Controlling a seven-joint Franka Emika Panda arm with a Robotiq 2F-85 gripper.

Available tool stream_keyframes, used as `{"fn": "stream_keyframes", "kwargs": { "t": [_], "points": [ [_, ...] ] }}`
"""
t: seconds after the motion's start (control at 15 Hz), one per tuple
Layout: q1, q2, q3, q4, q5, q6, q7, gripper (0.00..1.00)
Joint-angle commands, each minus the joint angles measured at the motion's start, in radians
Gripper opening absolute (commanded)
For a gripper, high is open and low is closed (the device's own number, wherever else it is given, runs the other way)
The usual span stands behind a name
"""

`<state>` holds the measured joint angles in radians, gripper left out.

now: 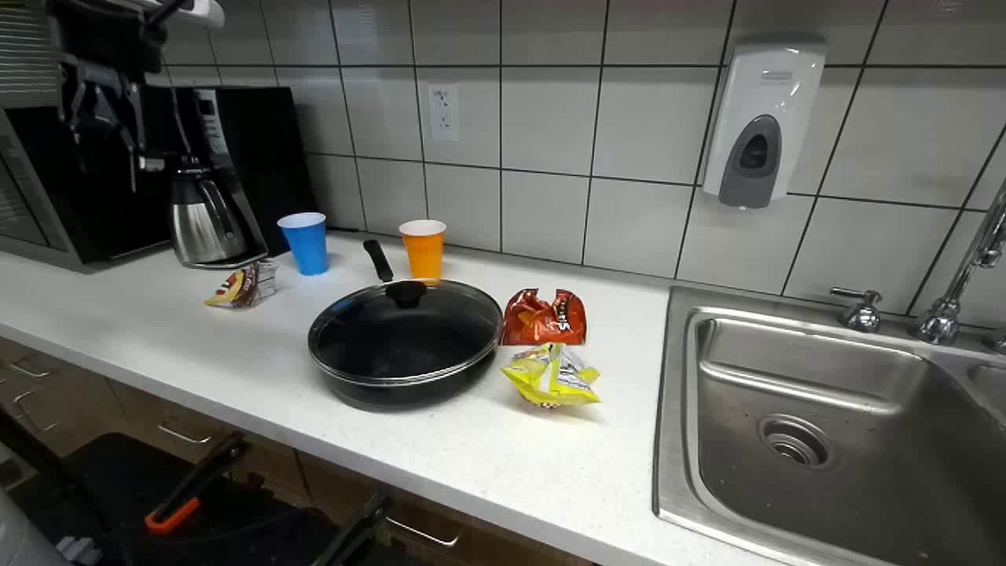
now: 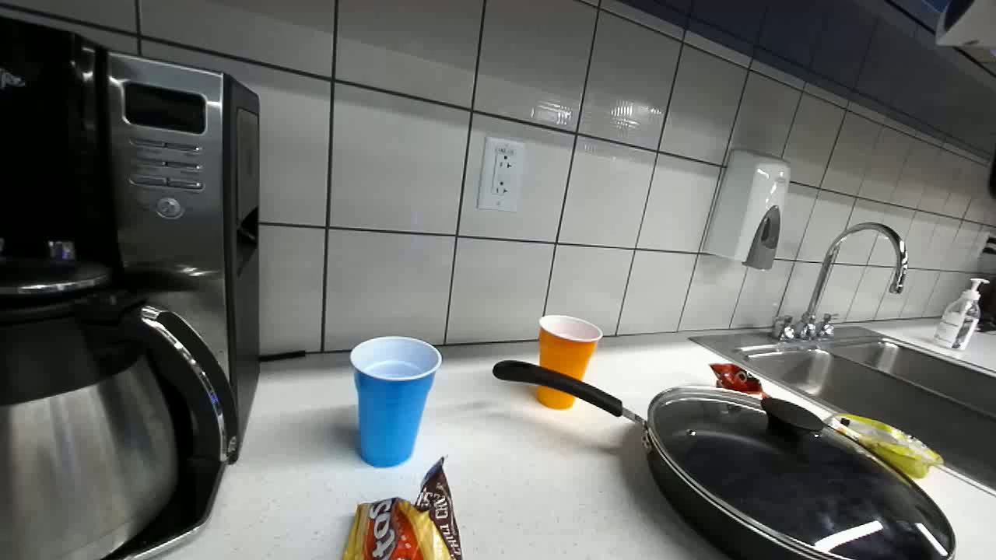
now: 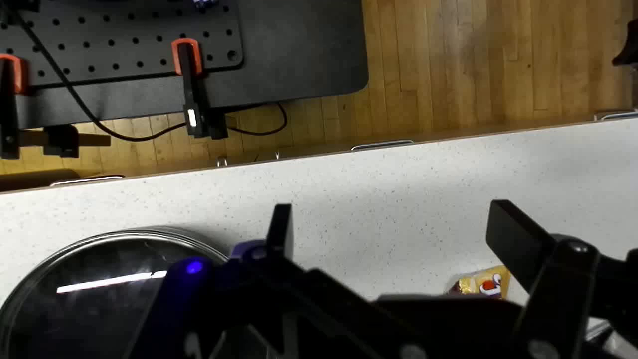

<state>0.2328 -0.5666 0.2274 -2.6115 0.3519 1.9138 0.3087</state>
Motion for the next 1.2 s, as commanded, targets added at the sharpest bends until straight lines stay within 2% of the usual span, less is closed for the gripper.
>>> {"fn": "stream_keyframes", "kwargs": {
  "t": [0.0, 0.2, 0.47, 0.8, 1.13],
  "points": [
    [-0.008, 0.000, 0.007, 0.002, 0.003, -0.005, -0.003, 1.00],
    [-0.025, 0.021, 0.022, 0.002, -0.031, 0.007, 0.023, 1.00],
    [-0.075, 0.082, 0.044, -0.008, -0.145, 0.063, 0.089, 1.00],
    [-0.151, 0.171, 0.029, -0.033, -0.284, 0.218, 0.171, 1.00],
    [-0.237, 0.241, -0.023, -0.053, -0.409, 0.367, 0.198, 1.00]
  ]
}}
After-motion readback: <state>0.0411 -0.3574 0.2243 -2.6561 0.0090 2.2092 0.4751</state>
